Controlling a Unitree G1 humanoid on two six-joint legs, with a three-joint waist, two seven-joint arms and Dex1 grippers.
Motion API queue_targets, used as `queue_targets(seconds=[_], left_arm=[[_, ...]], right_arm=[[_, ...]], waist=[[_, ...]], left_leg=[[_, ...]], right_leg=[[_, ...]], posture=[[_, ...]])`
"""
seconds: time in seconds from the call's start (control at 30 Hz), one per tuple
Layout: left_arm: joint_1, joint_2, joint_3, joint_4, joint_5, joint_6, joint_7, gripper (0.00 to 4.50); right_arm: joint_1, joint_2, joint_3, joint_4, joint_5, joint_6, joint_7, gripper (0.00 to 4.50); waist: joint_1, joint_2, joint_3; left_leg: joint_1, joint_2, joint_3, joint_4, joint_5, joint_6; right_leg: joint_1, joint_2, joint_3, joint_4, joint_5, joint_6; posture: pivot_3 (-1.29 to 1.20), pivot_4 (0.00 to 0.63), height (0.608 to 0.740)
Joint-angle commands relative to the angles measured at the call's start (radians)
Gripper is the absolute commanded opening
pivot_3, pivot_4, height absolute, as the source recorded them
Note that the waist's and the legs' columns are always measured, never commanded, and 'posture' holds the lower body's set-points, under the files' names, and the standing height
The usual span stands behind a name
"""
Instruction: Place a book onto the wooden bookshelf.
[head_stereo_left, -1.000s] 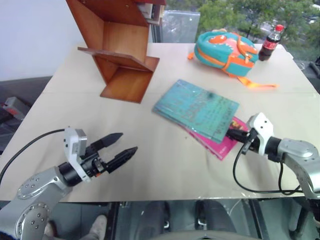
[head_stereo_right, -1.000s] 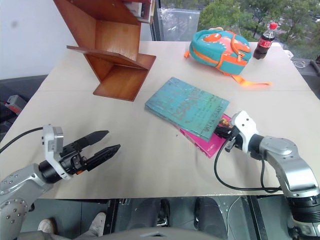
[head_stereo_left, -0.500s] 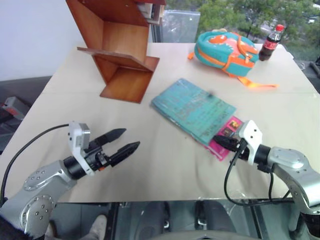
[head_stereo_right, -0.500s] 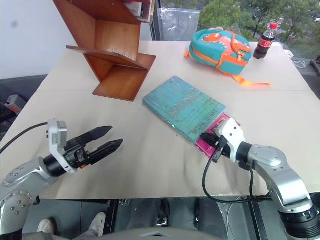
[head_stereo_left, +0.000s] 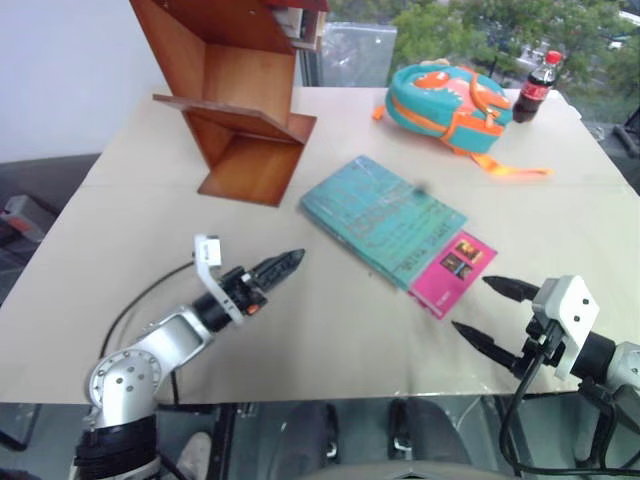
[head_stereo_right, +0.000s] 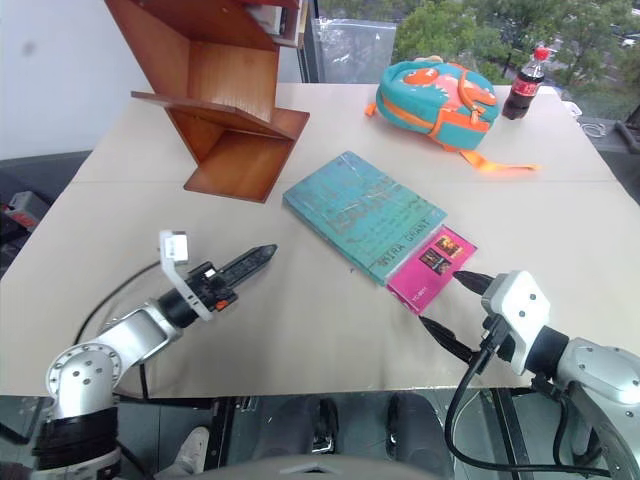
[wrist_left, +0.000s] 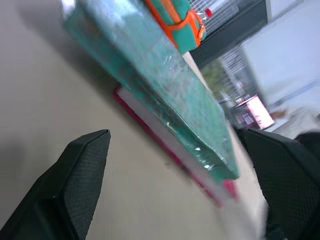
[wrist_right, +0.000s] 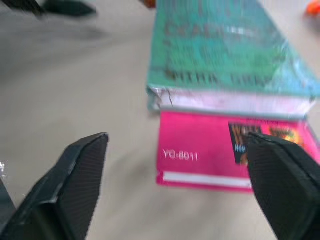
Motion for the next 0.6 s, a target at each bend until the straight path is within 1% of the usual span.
queue_targets(seconds=[0.03, 0.2, 0.4, 0.43, 0.47, 0.5, 0.6], left_arm=[[-0.077, -0.086, -0.025, 0.069, -0.046, -0.002, 0.098, 4.5], [-0.191, -0.189, -0.026, 0.226, -0.017, -0.024, 0.114, 4.5], [-0.297, -0.269, -0.04, 0.344, 0.032, -0.036, 0.091, 4.5], [-0.31, -0.281, -0.038, 0.365, 0.034, -0.037, 0.088, 4.11], [-0.323, -0.291, -0.037, 0.384, 0.042, -0.041, 0.083, 4.01], [-0.328, -0.299, -0.032, 0.389, 0.038, -0.035, 0.08, 3.72], [-0.317, -0.296, -0.017, 0.374, 0.025, -0.009, 0.085, 2.44]], right_arm=[[-0.022, 0.01, 0.008, -0.061, 0.008, -0.01, -0.047, 4.44], [-0.012, 0.018, 0.034, -0.082, -0.022, -0.01, -0.097, 4.44], [0.009, 0.022, 0.017, -0.095, -0.036, -0.014, -0.131, 4.44], [0.012, 0.021, 0.016, -0.095, -0.041, -0.016, -0.134, 4.5], [0.016, 0.022, 0.012, -0.094, -0.046, -0.019, -0.138, 4.5], [0.019, 0.024, 0.007, -0.097, -0.045, -0.019, -0.143, 4.5], [0.025, 0.027, 0.0, -0.112, -0.04, -0.014, -0.157, 4.5]], waist=[[0.002, -0.002, 0.0], [0.002, -0.002, 0.0], [0.002, -0.003, 0.0], [0.002, -0.003, 0.0], [0.002, -0.003, 0.0], [0.002, -0.003, 0.0], [0.001, -0.003, 0.0]], left_leg=[[0.0, 0.0, 0.0, 0.0, 0.0, 0.0], [-0.001, -0.001, 0.0, 0.001, 0.0, 0.0], [-0.001, -0.002, 0.0, 0.001, 0.0, 0.0], [-0.001, -0.002, 0.0, 0.001, 0.0, 0.0], [-0.001, -0.002, 0.0, 0.001, 0.0, 0.0], [-0.001, -0.002, 0.0, 0.001, 0.0, 0.0], [-0.001, -0.002, 0.0, 0.001, 0.0, 0.0]], right_leg=[[0.0, 0.0, 0.0, 0.0, 0.0, 0.0], [0.0, 0.0, 0.0, 0.001, 0.0, -0.001], [0.0, 0.0, 0.0, 0.001, 0.0, 0.0], [0.0, 0.0, 0.0, 0.001, 0.0, 0.0], [0.0, 0.0, -0.001, 0.001, 0.0, 0.0], [0.0, 0.0, -0.001, 0.001, 0.0, 0.0], [0.0, 0.0, -0.001, 0.001, 0.0, 0.0]], posture=[[0.0, 0.15, 0.74], [0.0, 0.15, 0.74], [0.0, 0.15, 0.74], [0.0, 0.15, 0.74], [0.0, 0.15, 0.74], [0.0, 0.15, 0.74], [0.0, 0.15, 0.74]])
